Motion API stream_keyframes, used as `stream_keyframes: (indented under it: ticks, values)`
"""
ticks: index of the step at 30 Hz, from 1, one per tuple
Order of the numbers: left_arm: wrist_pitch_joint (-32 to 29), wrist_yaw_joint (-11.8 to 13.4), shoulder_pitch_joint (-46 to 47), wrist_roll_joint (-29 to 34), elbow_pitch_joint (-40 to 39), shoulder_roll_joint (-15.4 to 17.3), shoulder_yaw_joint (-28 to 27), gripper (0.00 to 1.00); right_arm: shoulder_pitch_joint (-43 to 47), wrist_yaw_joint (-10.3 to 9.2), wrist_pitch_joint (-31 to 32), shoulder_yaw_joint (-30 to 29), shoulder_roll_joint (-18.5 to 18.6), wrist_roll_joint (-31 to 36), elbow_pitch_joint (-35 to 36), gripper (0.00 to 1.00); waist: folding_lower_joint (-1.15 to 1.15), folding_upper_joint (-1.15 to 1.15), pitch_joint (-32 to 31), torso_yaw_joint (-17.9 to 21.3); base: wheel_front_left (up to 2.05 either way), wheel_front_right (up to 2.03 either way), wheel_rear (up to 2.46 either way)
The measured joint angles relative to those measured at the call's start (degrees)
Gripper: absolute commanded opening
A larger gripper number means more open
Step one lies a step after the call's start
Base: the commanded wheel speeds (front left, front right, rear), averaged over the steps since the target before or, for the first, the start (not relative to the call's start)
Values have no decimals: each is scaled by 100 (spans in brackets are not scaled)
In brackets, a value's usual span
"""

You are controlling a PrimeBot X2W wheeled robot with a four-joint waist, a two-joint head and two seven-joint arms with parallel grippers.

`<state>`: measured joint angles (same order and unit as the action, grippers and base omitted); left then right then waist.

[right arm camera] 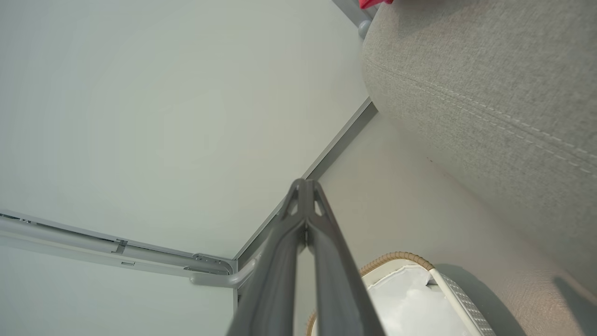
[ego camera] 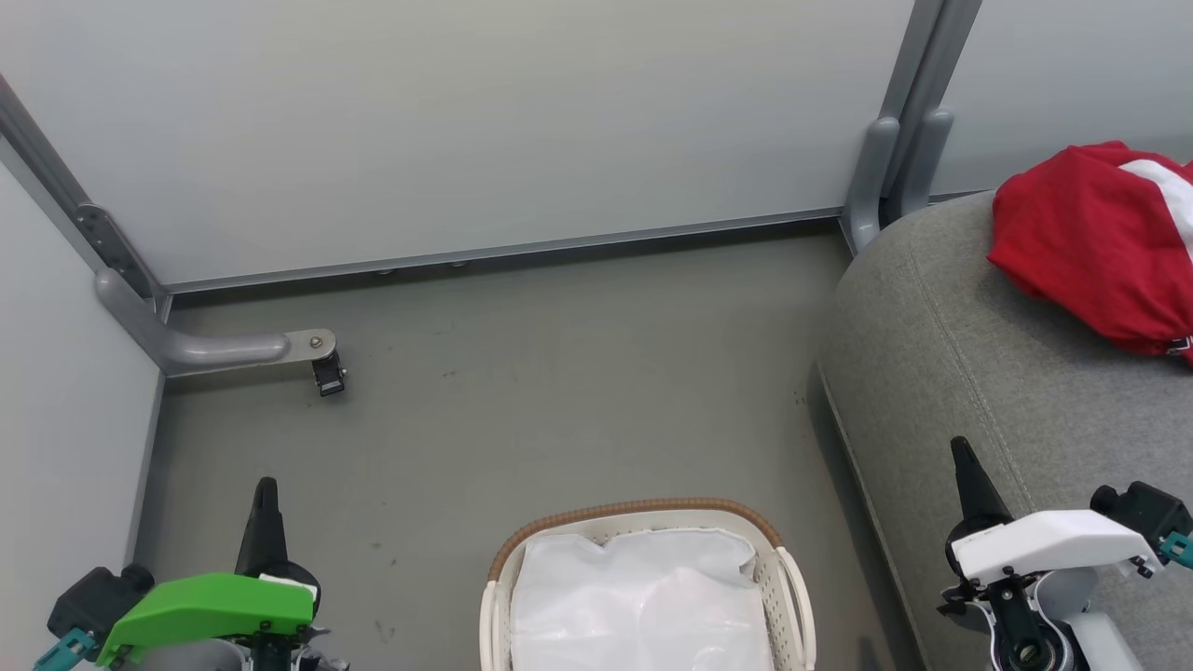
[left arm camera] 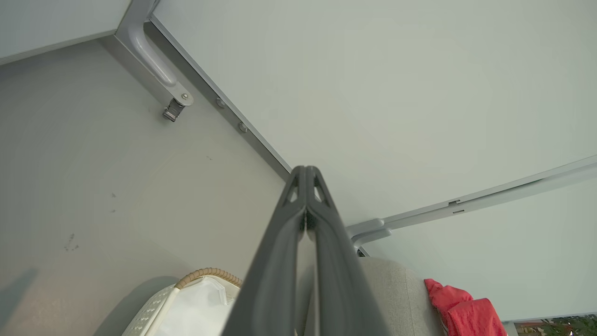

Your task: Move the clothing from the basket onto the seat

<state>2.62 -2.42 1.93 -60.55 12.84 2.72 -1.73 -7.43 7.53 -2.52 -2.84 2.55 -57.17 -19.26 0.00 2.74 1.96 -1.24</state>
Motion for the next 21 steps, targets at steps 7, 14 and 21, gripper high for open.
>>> stream_keyframes:
  ticks: [7, 14, 21]
  values:
    - [-107, 18, 67, -387, -42, 0, -53, 0, -23, 0, 102, -40, 8, -441, 27, 0, 0, 0, 6, 13, 0, 0, 0]
    - [-214, 37, 124, -760, -86, 0, -123, 0, -29, 0, 209, -74, 15, -864, 47, 0, 0, 0, 11, 25, 0, 0, 0]
    - [-316, 41, 181, -1110, -125, 0, -180, 0, -61, -1, 304, -109, 27, -1262, 73, 0, 0, 0, 17, 37, 0, 0, 0]
